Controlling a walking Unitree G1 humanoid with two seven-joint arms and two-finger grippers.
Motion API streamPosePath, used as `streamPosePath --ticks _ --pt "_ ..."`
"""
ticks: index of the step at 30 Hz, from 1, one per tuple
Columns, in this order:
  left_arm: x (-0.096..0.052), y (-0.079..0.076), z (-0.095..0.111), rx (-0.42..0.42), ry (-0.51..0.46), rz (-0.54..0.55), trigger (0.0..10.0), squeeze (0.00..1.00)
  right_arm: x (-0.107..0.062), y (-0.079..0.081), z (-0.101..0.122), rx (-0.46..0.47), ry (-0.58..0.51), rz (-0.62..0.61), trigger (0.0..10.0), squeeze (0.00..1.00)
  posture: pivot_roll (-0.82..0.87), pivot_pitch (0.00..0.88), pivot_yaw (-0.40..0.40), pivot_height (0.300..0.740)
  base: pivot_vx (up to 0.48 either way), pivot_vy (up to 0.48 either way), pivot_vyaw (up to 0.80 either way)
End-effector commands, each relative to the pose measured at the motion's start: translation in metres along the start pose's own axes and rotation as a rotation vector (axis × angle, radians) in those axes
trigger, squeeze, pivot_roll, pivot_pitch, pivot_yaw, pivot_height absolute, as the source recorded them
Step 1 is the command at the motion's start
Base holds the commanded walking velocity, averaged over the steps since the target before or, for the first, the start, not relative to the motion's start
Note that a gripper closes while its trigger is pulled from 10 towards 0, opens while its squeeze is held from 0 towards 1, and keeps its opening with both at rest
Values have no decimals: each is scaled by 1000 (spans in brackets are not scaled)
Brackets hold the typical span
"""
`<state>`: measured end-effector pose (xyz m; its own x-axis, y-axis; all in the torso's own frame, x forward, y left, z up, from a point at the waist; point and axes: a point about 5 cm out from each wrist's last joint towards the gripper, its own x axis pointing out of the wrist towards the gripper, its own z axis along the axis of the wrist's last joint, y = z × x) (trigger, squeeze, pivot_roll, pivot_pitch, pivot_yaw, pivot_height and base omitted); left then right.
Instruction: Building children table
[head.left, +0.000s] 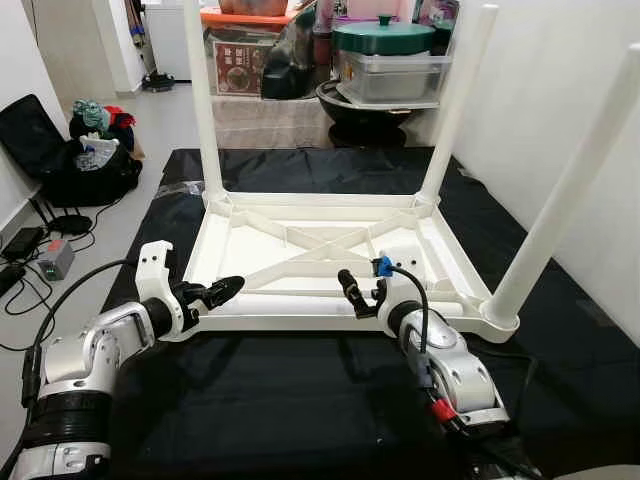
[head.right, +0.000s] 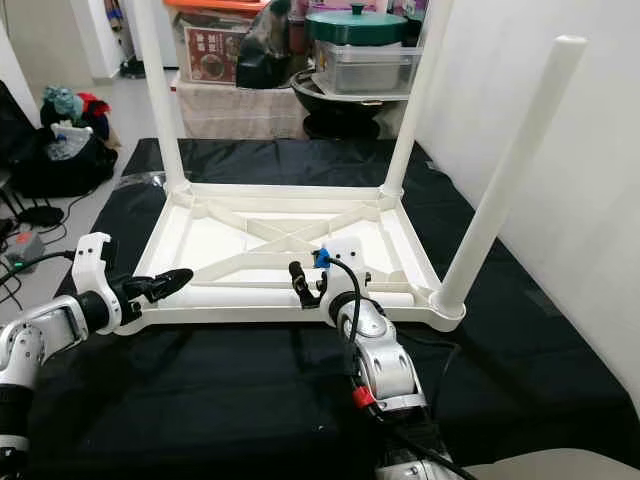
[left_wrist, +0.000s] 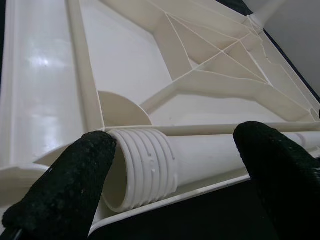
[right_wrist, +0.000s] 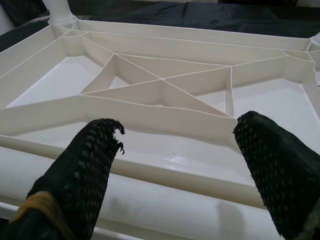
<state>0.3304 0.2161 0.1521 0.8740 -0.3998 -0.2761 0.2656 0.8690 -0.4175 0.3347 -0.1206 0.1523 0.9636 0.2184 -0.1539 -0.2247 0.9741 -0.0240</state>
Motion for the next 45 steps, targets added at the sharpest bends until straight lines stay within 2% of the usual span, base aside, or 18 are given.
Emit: streamPosePath --ticks 1,3,5,7,22,27,36,37,39,40,42,43,45 --pt "4 -2 -3 -39 26 -21 10000 0 -1 -4 -6 -8 28 -18 10000 0 65 0 -41 740 0 0 0" --pt "11 -3 -5 -105 64 -43 10000 0 -2 -6 -9 -6 41 -29 10000 0 56 0 -36 740 0 0 0" --pt "11 -3 -5 -105 64 -43 10000 0 -2 -6 -9 -6 41 -29 10000 0 56 0 -36 740 0 0 0" --pt "20 -5 -8 -162 107 -58 10000 0 -2 -8 -11 -5 51 -36 10000 0 50 0 -34 740 0 0 0" --pt "32 -10 -3 -226 152 -57 10000 0 -3 -11 -13 1 69 -44 10000 0 38 0 -36 740 0 0 0" --pt "39 -13 2 -257 155 -71 10000 0 -3 -15 -19 8 110 -67 10000 0 35 0 -42 740 0 0 0" --pt "50 -24 -5 -282 210 -119 10000 0 -3 -21 -22 14 139 -105 10000 0 23 0 -35 740 0 0 0" --pt "52 -28 -7 -287 223 -130 6392 0 -4 -22 -22 18 140 -115 10000 0 23 0 -35 740 0 0 0" --pt "54 -30 -8 -291 230 -138 6392 0 -4 -23 -22 21 140 -122 10000 0 23 0 -35 740 0 0 0" --pt "55 -31 -10 -295 239 -147 7098 0 -4 -24 -22 23 141 -128 10000 0 15 0 -31 740 0 0 0" --pt "55 -31 -10 -295 239 -147 7098 0 -4 -24 -22 23 141 -128 10000 0 15 0 -31 740 0 0 0" --pt "56 -33 -11 -297 249 -152 10000 0 -5 -25 -22 26 141 -134 10000 0 14 0 -30 740 0 0 0" --pt "56 -34 -14 -303 258 -150 10000 0 -5 -26 -21 29 137 -140 10000 0 13 0 -30 740 0 0 0"
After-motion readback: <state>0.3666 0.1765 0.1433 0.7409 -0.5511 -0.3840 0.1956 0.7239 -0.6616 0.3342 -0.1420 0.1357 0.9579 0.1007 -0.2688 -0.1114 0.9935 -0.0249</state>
